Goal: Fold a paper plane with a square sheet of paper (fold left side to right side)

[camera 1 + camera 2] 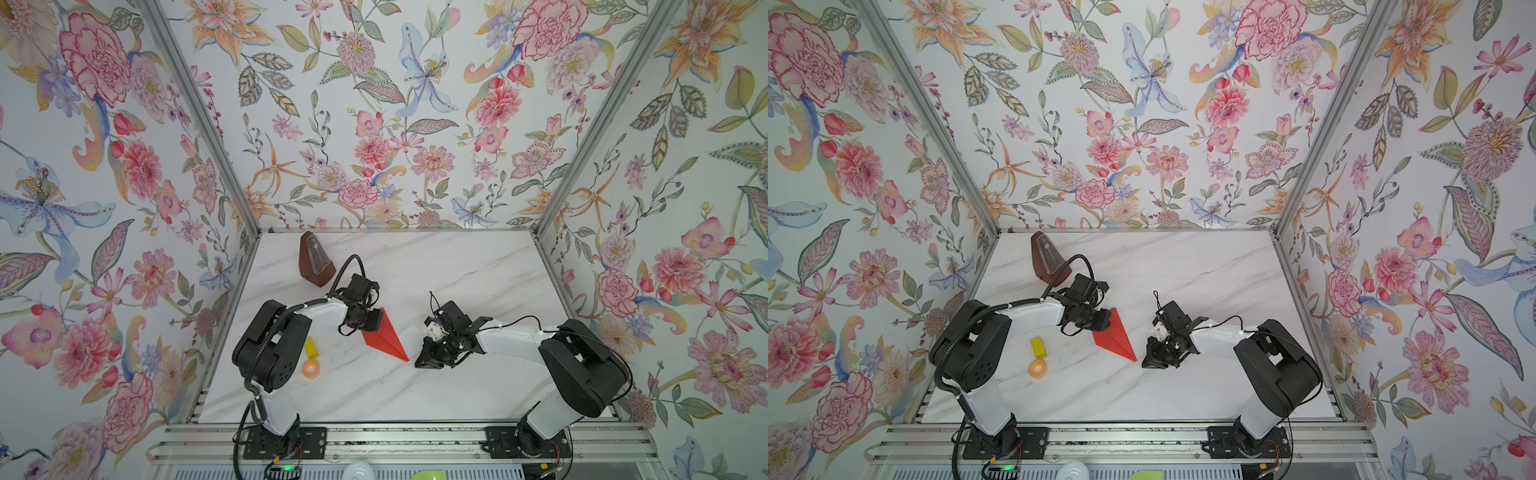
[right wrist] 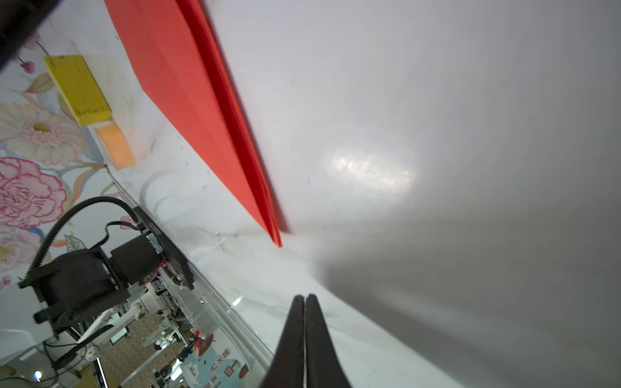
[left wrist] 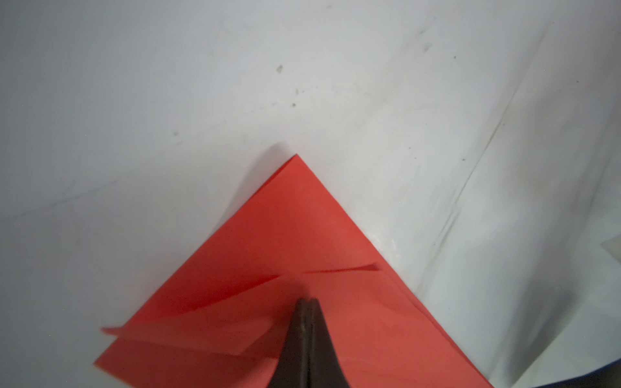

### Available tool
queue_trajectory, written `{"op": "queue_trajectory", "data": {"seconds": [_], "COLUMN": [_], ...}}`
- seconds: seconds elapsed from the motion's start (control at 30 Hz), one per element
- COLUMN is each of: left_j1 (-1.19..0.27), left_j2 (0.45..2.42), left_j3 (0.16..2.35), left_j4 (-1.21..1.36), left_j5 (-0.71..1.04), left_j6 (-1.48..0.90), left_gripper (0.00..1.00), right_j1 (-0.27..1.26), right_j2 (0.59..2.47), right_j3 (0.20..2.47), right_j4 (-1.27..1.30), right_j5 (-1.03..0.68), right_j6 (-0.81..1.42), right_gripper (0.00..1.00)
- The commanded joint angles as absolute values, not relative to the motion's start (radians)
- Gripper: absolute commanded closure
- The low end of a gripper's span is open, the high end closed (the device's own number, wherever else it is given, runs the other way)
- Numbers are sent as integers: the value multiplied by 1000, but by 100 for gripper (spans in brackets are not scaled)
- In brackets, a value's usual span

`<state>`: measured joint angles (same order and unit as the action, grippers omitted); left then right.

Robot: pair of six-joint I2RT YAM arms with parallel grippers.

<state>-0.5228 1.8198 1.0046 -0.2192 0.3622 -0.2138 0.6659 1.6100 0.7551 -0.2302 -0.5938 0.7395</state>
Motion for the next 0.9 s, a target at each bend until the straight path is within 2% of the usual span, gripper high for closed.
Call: {"op": "queue_trajectory", "data": {"seconds": [0.0, 0.1, 0.37, 0.6, 0.87], "left_j1": [-573, -618, -690, -694, -694], "left_j2": [1897, 1889, 1867, 1861, 1855], "left_j3": [988, 999, 984, 976, 974], "left_j4": [-287, -279, -234, -214, -198], "left_j5": [353, 385, 457, 457, 436], "left_j6": [-110, -59, -25, -25, -46], "left_gripper": [100, 100, 99, 98, 98], "right_j1": [623, 578, 481, 478, 518], "right_j2": [1591, 1640, 1797, 1906, 1883], "right_j3": [809, 836, 877, 907, 858], "right_j4": [-254, -226, -44, 10, 31], "right_j5": [-577, -598, -692, -740, -783], "right_j6": [746, 742, 779, 776, 775], "right_gripper": [84, 78, 69, 67, 71]}}
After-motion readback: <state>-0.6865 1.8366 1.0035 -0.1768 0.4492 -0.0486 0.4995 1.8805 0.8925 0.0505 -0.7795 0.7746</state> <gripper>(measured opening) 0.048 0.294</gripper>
